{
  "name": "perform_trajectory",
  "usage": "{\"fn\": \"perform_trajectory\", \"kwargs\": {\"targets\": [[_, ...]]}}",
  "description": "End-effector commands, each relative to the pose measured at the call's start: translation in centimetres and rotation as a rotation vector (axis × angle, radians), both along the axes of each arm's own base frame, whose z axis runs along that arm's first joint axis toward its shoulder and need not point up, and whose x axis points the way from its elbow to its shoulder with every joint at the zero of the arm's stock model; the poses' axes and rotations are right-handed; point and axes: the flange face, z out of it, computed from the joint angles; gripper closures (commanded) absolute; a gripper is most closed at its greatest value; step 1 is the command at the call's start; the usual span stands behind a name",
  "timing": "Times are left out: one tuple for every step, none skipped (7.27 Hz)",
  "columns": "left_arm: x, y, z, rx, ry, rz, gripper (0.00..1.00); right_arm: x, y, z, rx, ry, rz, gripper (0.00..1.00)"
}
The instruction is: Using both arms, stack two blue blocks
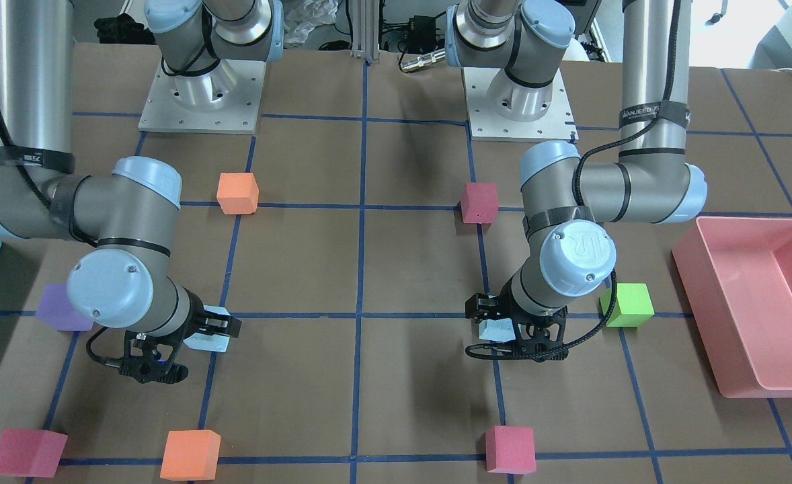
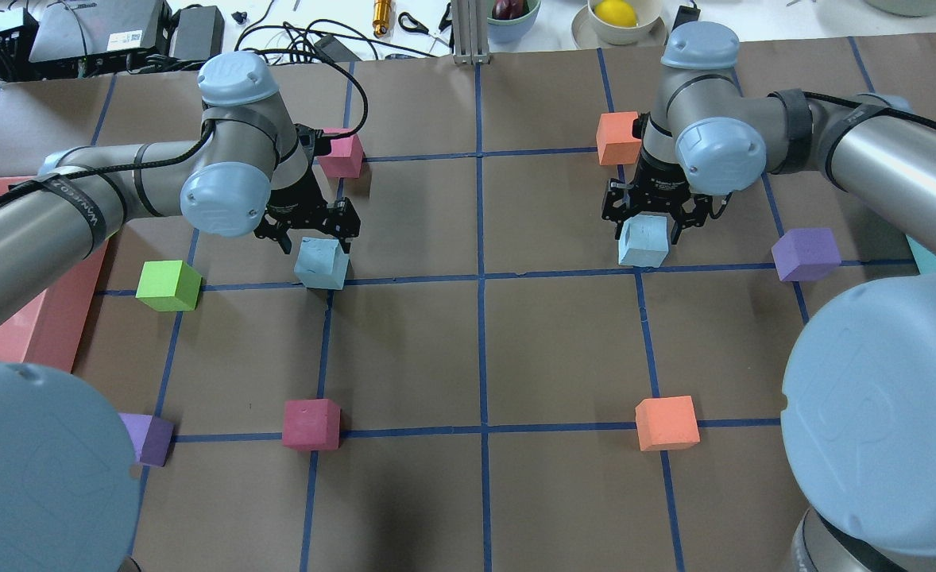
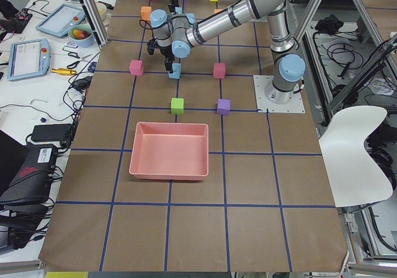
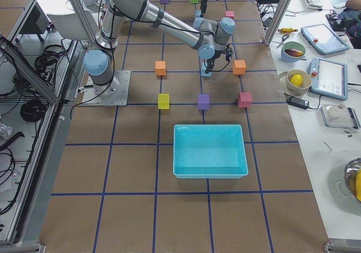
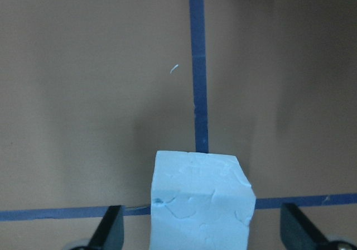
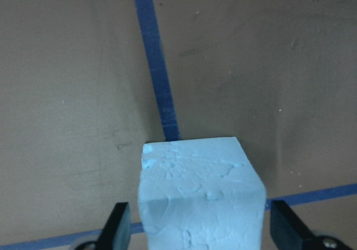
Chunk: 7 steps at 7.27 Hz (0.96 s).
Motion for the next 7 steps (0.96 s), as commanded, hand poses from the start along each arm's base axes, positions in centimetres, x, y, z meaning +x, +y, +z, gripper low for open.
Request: {"fn": "perform_trajectory", "kwargs": {"targets": [[-0.1,1.8,-2.1,0.05,0.0,-0.001,0.0,0.0,-0.1,0.5,-0.007,0.001,-0.002,1.0],[-0.1,1.8,-2.0,0.047,0.0,-0.011,0.0,0.7,-0.5,2.6,-0.044,-0.003,0.007,1.0],[0.0,1.1,-1.8,-0.012,0.002,-0.011,0.0,2.6,-0.9,5.6,-0.097,-0.017,0.034,1.0],[0.0,0.9,-1.8,-0.036,0.001,-0.007,0.0,6.0,-0.7,6.4,-0.12,-0.019,0.081,1.0],[-0.1,1.5,-2.5,-0.018,0.002,-0.007,0.0,9.4,-0.1,6.5,-0.137,-0.018,0.099,1.0],[-0.1,1.9,-3.0,-0.014,0.003,-0.002,0.0,12.6,-0.6,6.0,-0.171,-0.022,0.119,1.0],[-0.1,2.2,-3.3,-0.01,0.008,-0.003,0.03,16.8,-0.5,5.4,-0.18,-0.019,0.124,1.0]]}}
